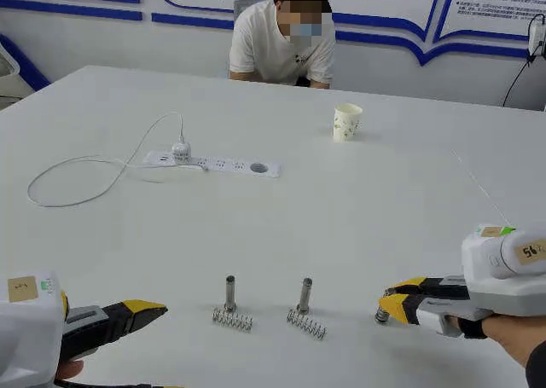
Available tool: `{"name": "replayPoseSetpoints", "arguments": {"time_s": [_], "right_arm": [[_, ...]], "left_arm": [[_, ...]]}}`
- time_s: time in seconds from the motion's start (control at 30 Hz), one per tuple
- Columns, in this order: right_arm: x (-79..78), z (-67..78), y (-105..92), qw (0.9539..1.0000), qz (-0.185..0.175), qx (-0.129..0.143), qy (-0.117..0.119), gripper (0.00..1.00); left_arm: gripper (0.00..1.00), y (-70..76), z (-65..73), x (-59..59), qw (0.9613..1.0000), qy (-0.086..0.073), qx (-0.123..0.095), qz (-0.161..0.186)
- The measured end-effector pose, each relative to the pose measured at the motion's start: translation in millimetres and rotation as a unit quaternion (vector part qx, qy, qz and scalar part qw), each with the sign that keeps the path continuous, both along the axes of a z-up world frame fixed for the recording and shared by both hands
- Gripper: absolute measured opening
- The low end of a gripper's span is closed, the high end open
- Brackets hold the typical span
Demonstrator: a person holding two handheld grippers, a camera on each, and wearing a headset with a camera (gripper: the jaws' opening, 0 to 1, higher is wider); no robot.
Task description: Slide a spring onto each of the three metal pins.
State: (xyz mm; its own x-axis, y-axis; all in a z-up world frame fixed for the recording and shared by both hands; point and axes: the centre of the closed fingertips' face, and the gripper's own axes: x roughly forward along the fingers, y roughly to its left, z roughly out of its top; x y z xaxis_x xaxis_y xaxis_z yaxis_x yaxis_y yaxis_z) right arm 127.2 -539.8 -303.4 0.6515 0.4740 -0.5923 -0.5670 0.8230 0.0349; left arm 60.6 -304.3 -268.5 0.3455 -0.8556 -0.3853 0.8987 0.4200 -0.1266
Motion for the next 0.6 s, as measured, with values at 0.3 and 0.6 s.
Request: {"name": "replayPoseSetpoints", "arguments": {"time_s": [0.3, 0.6], "right_arm": [[-1.1, 13.1, 2.4, 0.9998, 0.005, -0.011, -0.017, 0.22], [2.7, 40.9, 18.6, 0.9983, 0.025, -0.020, -0.049, 0.22]], "left_arm": [[0.74, -1.0, 2.1, -0.4, 1.0000, -0.003, -0.002, -0.002], [0.74, -1.0, 4.4, -0.5, 1.0000, -0.008, -0.004, -0.003]]}}
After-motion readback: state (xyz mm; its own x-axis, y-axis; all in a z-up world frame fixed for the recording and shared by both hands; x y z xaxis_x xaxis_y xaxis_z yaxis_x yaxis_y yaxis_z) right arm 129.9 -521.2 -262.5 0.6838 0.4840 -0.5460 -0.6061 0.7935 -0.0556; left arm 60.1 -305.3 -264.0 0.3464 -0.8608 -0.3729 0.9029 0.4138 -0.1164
